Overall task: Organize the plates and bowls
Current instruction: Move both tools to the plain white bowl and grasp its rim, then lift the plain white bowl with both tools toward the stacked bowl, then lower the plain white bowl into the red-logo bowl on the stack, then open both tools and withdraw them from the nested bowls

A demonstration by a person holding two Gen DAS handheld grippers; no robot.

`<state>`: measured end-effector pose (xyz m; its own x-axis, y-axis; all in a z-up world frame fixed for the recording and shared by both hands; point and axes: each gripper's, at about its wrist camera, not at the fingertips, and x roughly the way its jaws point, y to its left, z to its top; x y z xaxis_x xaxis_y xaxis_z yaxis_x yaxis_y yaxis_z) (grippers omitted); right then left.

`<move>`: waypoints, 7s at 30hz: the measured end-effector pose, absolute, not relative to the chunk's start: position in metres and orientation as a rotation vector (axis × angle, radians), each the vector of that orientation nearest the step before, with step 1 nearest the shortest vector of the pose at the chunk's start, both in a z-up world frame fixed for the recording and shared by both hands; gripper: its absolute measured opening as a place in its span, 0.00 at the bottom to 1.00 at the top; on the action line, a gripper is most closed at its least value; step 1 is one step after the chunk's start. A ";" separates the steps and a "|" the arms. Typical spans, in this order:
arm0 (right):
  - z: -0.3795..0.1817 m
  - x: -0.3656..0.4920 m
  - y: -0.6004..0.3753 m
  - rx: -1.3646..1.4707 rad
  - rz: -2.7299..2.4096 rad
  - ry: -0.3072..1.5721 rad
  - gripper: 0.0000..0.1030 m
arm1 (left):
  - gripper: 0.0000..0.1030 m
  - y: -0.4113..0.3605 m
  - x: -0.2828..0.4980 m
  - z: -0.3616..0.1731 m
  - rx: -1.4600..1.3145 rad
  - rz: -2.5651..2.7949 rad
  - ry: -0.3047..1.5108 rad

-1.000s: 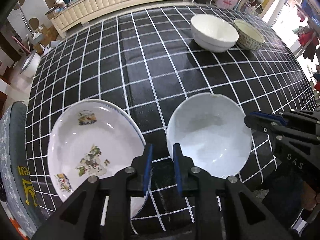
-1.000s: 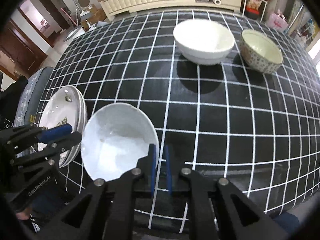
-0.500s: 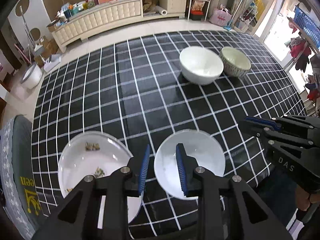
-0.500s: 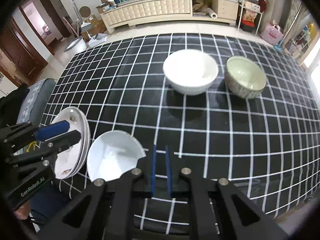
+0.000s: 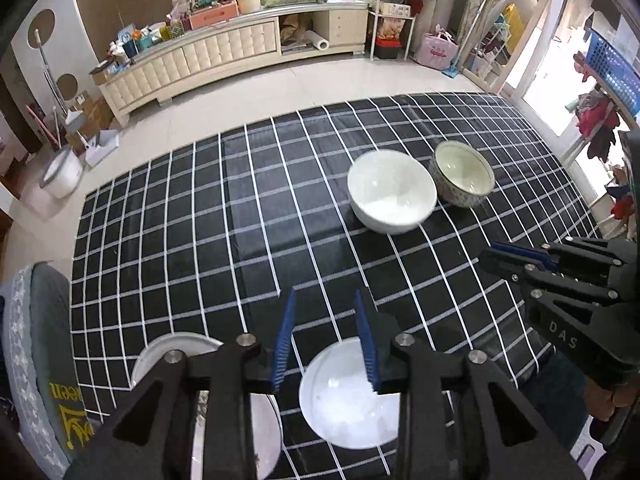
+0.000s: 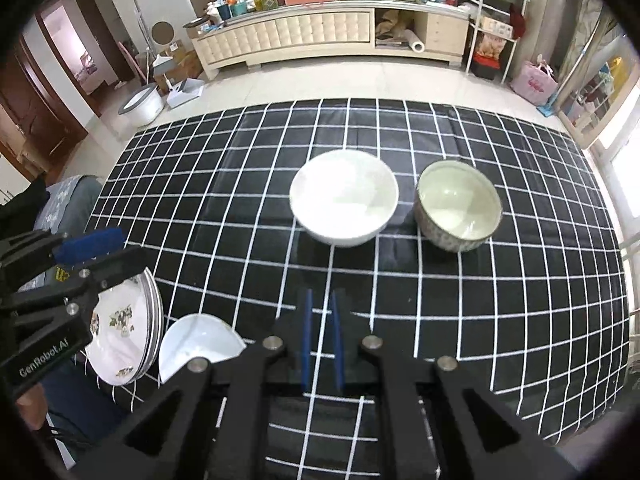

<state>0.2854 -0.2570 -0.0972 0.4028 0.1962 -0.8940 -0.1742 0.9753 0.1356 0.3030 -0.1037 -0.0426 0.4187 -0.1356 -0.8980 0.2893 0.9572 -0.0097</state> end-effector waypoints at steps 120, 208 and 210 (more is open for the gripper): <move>-0.183 0.395 -0.303 0.134 0.226 1.329 0.13 | 0.11 -0.190 0.454 -0.167 0.261 -0.337 1.394; -0.165 0.235 -0.195 0.024 0.226 1.399 0.25 | 0.22 -0.067 0.246 -0.134 0.218 -0.305 1.365; -0.162 0.233 -0.195 0.007 0.217 1.383 0.33 | 0.23 -0.068 0.245 -0.133 0.221 -0.309 1.362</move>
<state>0.2327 -0.1952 -0.1624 0.1698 0.1570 -0.9729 -0.1491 0.9800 0.1321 0.2445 -0.0682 -0.1330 0.1766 -0.0892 -0.9802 0.3431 0.9390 -0.0236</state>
